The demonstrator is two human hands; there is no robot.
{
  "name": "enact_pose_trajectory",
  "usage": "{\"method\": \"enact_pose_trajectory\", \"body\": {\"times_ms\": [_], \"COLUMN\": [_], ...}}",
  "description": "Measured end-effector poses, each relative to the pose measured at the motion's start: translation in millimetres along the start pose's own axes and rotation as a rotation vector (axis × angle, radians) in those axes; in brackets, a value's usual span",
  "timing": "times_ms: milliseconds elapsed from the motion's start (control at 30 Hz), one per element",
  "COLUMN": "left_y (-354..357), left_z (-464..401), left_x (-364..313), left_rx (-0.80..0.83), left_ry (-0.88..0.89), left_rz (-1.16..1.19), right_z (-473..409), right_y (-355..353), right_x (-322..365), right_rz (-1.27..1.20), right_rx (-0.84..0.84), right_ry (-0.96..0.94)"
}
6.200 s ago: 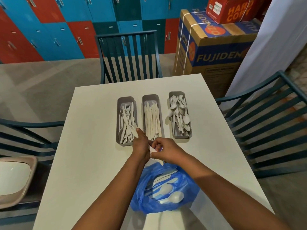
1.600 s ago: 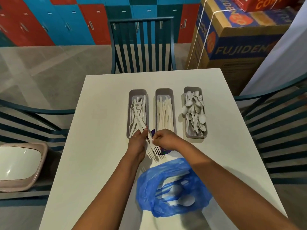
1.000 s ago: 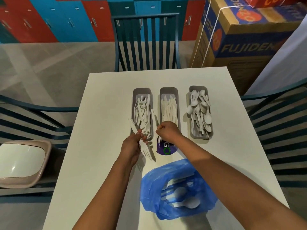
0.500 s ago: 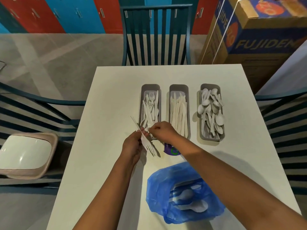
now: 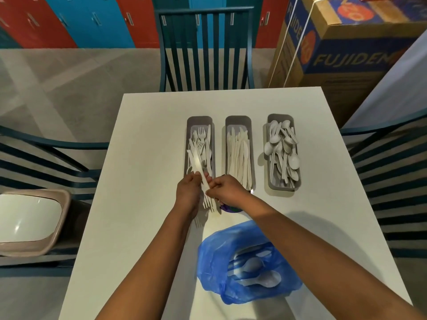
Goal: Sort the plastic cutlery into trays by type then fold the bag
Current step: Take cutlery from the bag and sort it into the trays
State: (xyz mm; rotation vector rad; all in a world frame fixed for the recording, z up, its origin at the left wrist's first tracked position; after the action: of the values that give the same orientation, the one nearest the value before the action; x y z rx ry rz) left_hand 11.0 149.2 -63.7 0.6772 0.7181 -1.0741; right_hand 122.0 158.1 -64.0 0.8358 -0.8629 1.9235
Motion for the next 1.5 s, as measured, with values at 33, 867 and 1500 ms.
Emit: {"method": "enact_pose_trajectory", "body": {"times_ms": [33,867,1500], "left_y": [1.0,-14.9,-3.8], "left_z": [0.9,-14.1,-14.7], "left_x": [0.7,-12.6,-36.7], "left_rx": [0.008,-0.210,-0.121], "left_ry": [0.009,0.201,0.310], "left_rz": [-0.010,-0.736,-0.900], "right_z": [-0.3,-11.9,41.1], "right_y": [-0.9,-84.6,-70.1], "right_x": [-2.0,-24.2,-46.3], "right_rz": [-0.002,0.120,0.037], "right_rx": [-0.013,-0.408,-0.359], "right_ry": [0.004,0.118,0.009]}}
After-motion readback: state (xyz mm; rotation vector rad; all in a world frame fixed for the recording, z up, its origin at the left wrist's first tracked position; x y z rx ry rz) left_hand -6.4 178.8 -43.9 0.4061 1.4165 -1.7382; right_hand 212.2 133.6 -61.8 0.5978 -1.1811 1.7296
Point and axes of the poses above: each hand's wrist, its own z-axis away from the middle knuckle, its own y-axis out of the palm, x = y × z, the point moved 4 cm from there along -z, towards the middle knuckle, and after that the axes turned 3 degrees about -z, right-handed, at the moved point
